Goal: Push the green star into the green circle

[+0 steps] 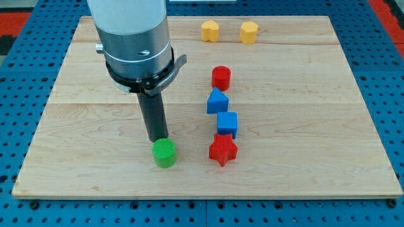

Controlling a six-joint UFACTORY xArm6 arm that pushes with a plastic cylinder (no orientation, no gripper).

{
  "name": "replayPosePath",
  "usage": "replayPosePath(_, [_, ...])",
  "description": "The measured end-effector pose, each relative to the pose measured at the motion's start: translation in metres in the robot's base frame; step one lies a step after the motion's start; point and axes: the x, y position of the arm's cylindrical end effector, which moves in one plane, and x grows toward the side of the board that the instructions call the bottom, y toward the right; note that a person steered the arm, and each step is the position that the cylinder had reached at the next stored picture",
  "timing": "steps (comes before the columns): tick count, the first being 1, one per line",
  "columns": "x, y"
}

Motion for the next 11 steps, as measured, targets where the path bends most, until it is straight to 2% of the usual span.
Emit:
replayPosePath(1, [0.021,-0.009])
replayPosePath(2, [-0.004,-0.004])
replayPosePath(5, [-0.298,-0.051])
replayPosePath(6, [-0.329,-0.072])
replayPosePath(7, [-0.305,-0.121])
replayPosePath(9, [-0.252,-0.052])
replayPosePath(11, [-0.199,-0.058])
